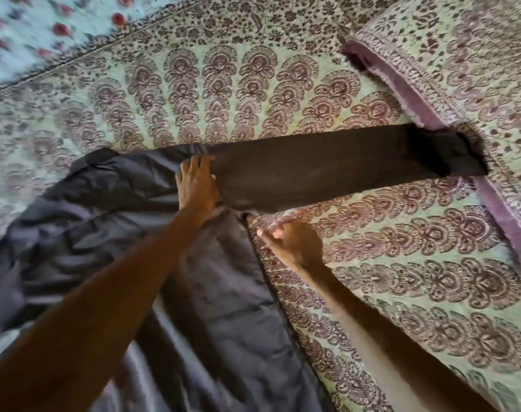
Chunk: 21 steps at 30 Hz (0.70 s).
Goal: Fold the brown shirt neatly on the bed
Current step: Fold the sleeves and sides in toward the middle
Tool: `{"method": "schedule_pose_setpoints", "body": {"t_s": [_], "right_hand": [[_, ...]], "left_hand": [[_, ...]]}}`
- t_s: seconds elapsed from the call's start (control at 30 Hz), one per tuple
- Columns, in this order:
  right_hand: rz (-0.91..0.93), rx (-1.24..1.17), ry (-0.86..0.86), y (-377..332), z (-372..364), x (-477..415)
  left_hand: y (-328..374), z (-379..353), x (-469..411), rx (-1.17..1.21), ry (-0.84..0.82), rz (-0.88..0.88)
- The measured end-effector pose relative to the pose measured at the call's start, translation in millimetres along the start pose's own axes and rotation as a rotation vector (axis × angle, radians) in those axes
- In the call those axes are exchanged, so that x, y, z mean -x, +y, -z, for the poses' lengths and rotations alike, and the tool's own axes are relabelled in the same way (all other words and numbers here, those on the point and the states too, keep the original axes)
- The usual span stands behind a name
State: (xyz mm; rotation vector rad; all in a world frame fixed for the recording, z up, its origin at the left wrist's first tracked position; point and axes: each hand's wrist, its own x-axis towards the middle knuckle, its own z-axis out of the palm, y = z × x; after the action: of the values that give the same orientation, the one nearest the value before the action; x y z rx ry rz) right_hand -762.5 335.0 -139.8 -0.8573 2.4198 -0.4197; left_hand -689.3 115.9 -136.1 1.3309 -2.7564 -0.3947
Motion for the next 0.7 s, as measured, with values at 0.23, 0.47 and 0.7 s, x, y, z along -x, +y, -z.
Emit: {"method": "schedule_pose_setpoints", "body": {"t_s": [0.23,0.47,0.7], "right_hand": [[0.041,-0.101,-0.015,-33.6,-27.2,5.4],[0.136,-0.308,0.112,-42.3,-36.8,20.1],[0.268,-0.491,0.009,-110.1,-55.2,70.6]], "left_hand": [[-25.8,14.8,-53.5,-0.130,-0.213,-0.130],[-34.6,33.7,-66.4,-0.051,-0.041,-0.099],[-96.7,83.8,-60.7,-0.192,-0.051,-0.144]]}}
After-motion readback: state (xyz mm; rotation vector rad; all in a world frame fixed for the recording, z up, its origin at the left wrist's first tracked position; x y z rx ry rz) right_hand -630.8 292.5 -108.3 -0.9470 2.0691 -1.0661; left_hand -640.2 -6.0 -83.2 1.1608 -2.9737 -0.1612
